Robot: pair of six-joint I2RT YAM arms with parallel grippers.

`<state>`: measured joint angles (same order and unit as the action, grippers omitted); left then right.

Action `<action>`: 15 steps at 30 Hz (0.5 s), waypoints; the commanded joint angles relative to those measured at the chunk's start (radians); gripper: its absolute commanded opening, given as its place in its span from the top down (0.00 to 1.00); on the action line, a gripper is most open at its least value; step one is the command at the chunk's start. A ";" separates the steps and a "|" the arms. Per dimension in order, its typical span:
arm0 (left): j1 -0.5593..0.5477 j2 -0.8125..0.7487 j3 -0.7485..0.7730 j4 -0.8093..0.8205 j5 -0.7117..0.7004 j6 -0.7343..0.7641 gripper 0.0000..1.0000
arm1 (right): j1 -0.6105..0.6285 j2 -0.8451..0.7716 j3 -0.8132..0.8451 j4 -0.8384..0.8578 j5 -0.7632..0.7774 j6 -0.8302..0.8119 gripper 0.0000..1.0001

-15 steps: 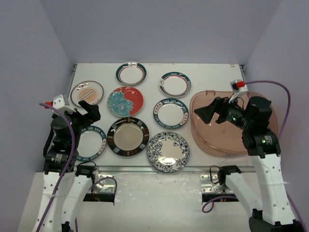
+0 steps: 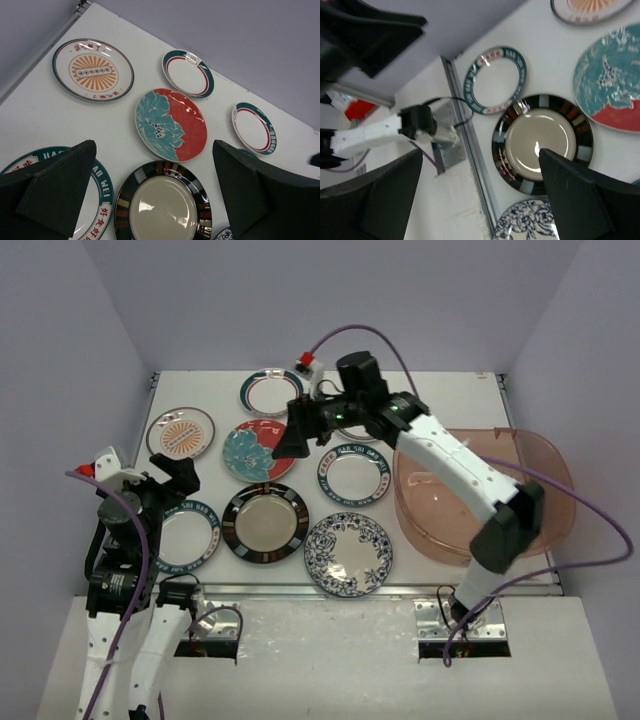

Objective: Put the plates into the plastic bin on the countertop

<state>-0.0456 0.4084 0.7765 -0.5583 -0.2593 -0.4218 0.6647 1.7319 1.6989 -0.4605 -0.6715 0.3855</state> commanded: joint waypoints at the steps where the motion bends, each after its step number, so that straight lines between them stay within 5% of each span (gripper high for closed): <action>1: -0.002 -0.002 0.006 0.029 -0.006 -0.004 0.00 | 0.029 0.284 0.168 -0.180 0.089 -0.131 0.01; 15: -0.004 0.027 -0.003 0.051 0.061 0.014 0.00 | 0.033 0.503 0.141 -0.260 0.161 -0.280 0.13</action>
<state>-0.0456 0.4223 0.7759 -0.5571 -0.2288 -0.4223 0.6962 2.2456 1.8469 -0.7247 -0.5157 0.1640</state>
